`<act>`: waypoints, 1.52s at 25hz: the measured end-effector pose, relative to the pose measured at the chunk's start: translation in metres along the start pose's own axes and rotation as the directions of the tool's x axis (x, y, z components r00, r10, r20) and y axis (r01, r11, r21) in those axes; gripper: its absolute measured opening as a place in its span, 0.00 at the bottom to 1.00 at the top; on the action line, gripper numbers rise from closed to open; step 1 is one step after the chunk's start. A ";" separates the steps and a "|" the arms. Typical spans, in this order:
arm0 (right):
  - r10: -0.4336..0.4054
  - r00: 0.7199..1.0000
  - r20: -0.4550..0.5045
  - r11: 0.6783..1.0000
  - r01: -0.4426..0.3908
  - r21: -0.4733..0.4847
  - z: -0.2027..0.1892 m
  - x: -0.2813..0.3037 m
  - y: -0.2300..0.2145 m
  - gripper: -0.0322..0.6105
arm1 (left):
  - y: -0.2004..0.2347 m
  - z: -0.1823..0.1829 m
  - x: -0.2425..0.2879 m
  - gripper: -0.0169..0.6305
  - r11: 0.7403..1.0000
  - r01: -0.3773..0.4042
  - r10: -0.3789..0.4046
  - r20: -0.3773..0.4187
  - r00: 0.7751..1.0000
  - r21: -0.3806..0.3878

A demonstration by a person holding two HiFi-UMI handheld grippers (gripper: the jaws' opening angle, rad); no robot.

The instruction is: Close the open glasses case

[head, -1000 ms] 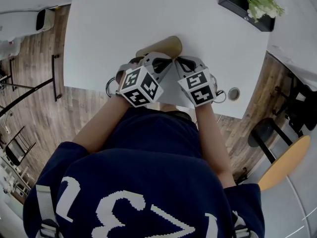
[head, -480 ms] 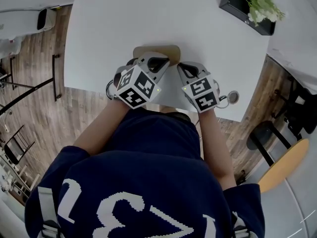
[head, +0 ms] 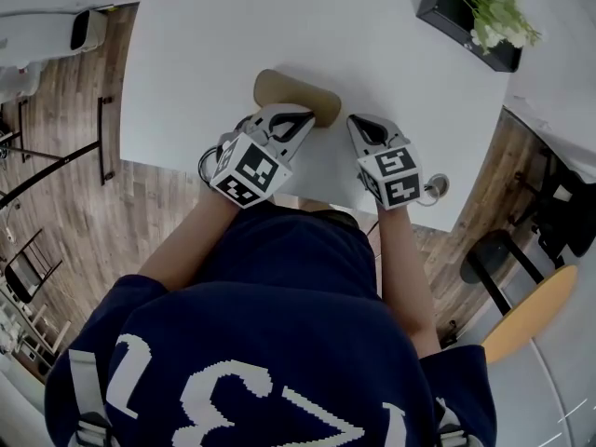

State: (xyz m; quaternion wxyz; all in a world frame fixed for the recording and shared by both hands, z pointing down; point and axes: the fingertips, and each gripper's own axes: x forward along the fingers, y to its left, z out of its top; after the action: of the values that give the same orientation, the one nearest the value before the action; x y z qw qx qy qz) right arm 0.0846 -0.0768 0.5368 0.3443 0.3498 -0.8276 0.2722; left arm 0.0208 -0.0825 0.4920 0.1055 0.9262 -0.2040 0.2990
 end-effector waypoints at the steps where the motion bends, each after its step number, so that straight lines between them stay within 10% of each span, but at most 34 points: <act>1: 0.004 1.000 -0.003 1.000 -0.004 -0.012 0.003 -0.002 -0.008 0.08 | 0.000 0.000 0.000 0.05 1.000 0.006 -0.006 -0.001 1.000 -0.007; 5: 0.113 0.991 -0.068 0.989 -0.119 -0.091 0.003 0.003 0.011 0.09 | 0.000 0.000 0.000 0.05 0.999 0.029 -0.030 -0.023 0.999 -0.034; 8: 0.143 0.979 -0.147 0.979 -0.162 -0.126 -0.009 0.014 0.042 0.28 | 0.009 0.015 -0.003 0.05 0.999 0.007 -0.007 0.003 1.000 -0.048; 14: 0.084 0.986 -0.141 0.990 -0.099 -0.101 -0.008 0.017 0.049 0.10 | 0.038 0.014 0.009 0.05 0.998 -0.055 0.055 -0.075 0.996 0.001; 38: -0.046 0.999 0.018 0.999 0.045 0.029 0.003 0.014 0.004 0.08 | 0.037 0.013 0.005 0.05 0.995 -0.096 0.095 0.041 0.995 0.013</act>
State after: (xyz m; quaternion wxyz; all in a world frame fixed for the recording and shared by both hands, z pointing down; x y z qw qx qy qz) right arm 0.0727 -0.0822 0.5450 0.3375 0.3760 -0.8187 0.2728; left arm 0.0154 -0.1214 0.4873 0.0799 0.9220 -0.2479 0.2864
